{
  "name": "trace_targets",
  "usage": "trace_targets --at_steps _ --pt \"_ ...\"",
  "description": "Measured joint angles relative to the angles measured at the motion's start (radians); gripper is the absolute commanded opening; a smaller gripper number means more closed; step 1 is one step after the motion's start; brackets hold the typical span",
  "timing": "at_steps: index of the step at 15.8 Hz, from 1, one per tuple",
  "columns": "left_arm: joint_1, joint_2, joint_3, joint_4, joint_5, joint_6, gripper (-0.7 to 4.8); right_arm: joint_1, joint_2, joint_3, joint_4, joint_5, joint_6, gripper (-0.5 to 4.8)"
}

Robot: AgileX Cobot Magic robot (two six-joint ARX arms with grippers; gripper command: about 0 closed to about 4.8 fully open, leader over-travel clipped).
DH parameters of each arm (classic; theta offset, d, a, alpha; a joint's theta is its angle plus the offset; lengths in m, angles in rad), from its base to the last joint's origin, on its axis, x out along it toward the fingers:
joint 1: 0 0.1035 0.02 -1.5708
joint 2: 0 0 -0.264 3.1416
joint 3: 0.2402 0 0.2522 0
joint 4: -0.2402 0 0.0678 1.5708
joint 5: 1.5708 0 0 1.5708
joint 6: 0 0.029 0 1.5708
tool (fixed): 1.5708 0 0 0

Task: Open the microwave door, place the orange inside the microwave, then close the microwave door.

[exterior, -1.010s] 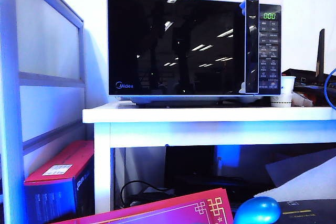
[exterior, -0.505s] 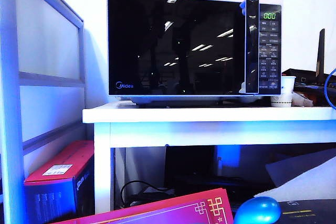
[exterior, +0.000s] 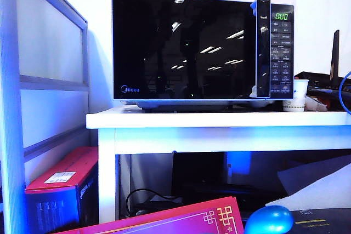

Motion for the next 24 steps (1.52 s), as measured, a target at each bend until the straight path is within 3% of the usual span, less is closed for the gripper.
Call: trace_targets --at_steps 3,20,21,23,24 --pt "-0.002 0.030 0.000 -0.005 0.036 -0.001 4.79 0.007 0.000 0.000 0.000 -0.002 0.000 -0.01" --pt "-0.045 0.071 0.004 0.105 0.043 -0.026 4.79 0.006 0.009 0.000 -0.001 -0.002 0.000 -0.01" --pt "-0.047 0.071 0.004 0.117 0.043 -0.026 4.55 0.006 0.009 0.000 -0.001 -0.002 0.000 -0.01" --pt "-0.046 0.071 0.004 0.118 0.043 -0.026 3.35 0.006 0.009 0.000 -0.001 -0.002 0.000 -0.01" --pt "-0.045 0.071 0.004 0.118 0.043 -0.026 3.31 0.006 0.009 0.000 -0.001 -0.002 0.000 -0.01"
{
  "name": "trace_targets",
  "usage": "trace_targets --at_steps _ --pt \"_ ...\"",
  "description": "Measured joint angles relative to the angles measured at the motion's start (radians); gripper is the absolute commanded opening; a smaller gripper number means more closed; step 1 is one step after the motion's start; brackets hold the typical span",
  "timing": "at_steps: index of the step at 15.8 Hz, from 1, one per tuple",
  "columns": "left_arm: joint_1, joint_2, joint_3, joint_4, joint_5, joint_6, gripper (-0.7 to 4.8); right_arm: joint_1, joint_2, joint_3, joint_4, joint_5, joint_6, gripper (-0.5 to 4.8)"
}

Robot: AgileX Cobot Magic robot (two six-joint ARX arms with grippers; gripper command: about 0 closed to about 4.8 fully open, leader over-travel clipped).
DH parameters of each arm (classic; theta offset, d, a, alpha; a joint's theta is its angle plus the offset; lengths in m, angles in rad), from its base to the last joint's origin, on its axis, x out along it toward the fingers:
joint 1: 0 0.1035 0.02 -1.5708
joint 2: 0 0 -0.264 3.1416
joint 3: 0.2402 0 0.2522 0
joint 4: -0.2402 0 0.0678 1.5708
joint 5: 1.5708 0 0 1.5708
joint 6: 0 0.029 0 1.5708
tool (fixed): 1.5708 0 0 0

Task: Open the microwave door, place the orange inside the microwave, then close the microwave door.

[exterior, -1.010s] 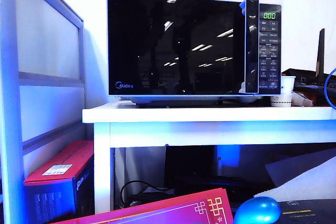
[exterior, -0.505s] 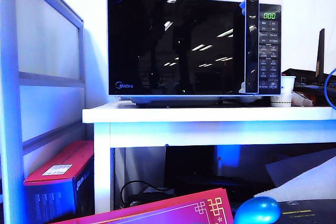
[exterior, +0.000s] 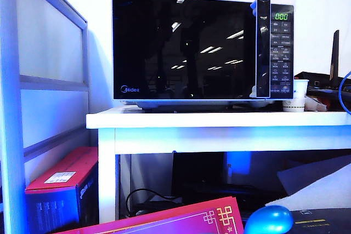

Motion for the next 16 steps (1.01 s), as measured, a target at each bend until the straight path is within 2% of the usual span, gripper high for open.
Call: trace_targets --at_steps 16 --pt "0.000 -0.014 0.002 -0.016 0.000 0.000 3.40 0.000 0.002 0.000 -0.001 0.002 0.000 -0.01"
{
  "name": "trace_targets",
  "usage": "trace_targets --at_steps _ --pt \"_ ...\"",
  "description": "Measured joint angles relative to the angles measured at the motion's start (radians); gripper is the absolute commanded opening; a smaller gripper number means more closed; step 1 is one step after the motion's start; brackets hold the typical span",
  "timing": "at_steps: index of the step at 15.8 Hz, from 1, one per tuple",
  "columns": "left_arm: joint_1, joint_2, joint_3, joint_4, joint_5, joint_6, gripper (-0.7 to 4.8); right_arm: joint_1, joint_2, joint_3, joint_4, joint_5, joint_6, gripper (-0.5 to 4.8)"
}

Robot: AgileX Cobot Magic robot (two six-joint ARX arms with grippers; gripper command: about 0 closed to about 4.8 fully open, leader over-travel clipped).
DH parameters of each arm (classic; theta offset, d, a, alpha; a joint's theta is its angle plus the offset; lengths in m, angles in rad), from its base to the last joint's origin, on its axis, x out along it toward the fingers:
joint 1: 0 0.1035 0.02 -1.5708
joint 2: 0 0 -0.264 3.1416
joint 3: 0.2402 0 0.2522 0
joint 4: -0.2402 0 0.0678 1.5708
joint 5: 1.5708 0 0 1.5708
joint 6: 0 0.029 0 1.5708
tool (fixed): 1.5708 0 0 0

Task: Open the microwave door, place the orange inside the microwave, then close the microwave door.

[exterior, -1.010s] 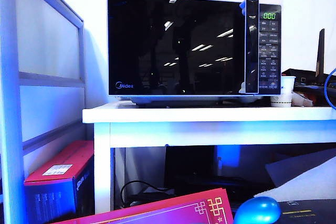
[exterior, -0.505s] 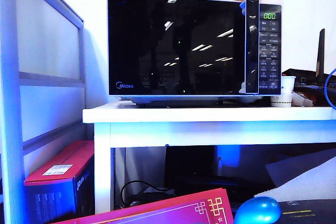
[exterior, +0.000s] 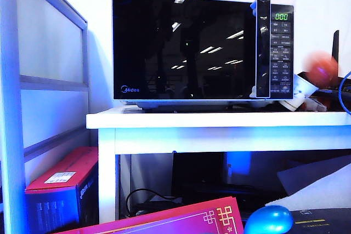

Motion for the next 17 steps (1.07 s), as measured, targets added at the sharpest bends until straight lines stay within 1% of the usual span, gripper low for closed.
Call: trace_targets --at_steps 1,3,4,6,8,12,14,15,16,17 --pt "0.000 -0.012 0.000 -0.013 0.000 0.000 3.40 -0.002 -0.001 0.000 0.000 0.006 -0.004 -0.01" --pt "0.000 -0.054 0.002 -0.033 0.000 0.000 3.40 -0.008 -0.019 0.000 0.000 0.138 -0.050 -0.01" --pt "0.000 -0.067 0.002 -0.033 0.000 0.000 3.40 -0.021 -0.030 0.000 0.001 0.187 -0.057 -0.01" --pt "0.000 -0.097 0.002 -0.037 0.000 0.000 3.40 -0.064 -0.047 0.000 0.001 0.271 -0.061 -0.01" --pt "0.000 -0.138 0.002 -0.061 0.000 0.000 3.40 -0.145 -0.062 0.000 -0.010 0.310 -0.061 -0.01" --pt "0.000 -0.195 0.002 -0.083 0.000 0.000 3.41 -0.283 -0.079 0.000 -0.032 0.314 -0.062 -0.01" --pt "0.000 -0.200 0.002 -0.098 0.000 0.000 3.40 -0.321 -0.072 0.000 -0.050 0.294 -0.062 -0.01" --pt "0.000 -0.203 0.002 -0.100 0.000 0.000 3.40 -0.341 -0.064 0.000 -0.053 0.257 -0.062 -0.01" --pt "0.000 -0.209 0.002 -0.105 0.001 0.000 3.40 -0.362 -0.039 0.000 -0.053 0.188 -0.062 -0.01" --pt "0.000 -0.215 0.002 -0.108 0.006 0.000 3.41 -0.368 -0.013 0.000 -0.057 0.145 -0.062 -0.01"
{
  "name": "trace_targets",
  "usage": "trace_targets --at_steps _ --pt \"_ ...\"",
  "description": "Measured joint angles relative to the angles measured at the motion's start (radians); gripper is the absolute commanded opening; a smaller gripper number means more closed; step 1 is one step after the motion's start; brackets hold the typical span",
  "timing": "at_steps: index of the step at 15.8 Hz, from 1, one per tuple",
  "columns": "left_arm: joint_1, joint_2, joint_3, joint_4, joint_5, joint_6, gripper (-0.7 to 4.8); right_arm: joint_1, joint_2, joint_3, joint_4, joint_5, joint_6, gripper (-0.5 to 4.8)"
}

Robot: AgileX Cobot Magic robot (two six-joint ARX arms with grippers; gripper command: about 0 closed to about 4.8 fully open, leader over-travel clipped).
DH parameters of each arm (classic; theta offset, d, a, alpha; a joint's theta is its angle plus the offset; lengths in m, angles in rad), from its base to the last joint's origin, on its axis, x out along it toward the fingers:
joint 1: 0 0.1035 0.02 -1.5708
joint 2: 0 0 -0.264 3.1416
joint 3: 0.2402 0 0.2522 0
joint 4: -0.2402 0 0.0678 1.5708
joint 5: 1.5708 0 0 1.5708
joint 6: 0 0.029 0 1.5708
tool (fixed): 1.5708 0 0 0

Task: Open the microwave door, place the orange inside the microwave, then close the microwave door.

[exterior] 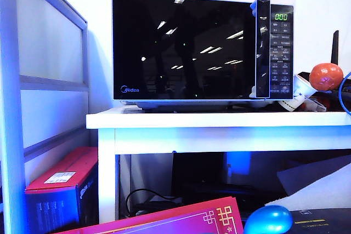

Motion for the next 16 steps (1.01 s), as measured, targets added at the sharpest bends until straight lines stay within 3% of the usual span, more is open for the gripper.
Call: trace_targets --at_steps 1,2,4,11,16 --pt "0.000 -0.004 0.000 -0.004 0.002 -0.006 3.40 0.000 0.021 0.000 -0.011 -0.024 0.000 0.00" --pt "0.000 -0.009 0.000 -0.014 0.003 -0.025 3.40 0.000 0.055 0.000 -0.022 -0.065 0.000 0.44" --pt "0.001 -0.017 0.000 -0.033 0.015 -0.039 3.40 0.000 0.141 -0.001 -0.042 -0.124 -0.023 4.79" --pt "0.000 -0.025 0.000 -0.056 0.020 -0.041 3.40 0.026 0.323 -0.004 0.049 -0.182 -0.100 4.79" --pt "0.000 -0.026 0.000 -0.122 0.021 -0.065 3.40 0.031 0.458 -0.004 0.262 -0.144 -0.099 4.79"
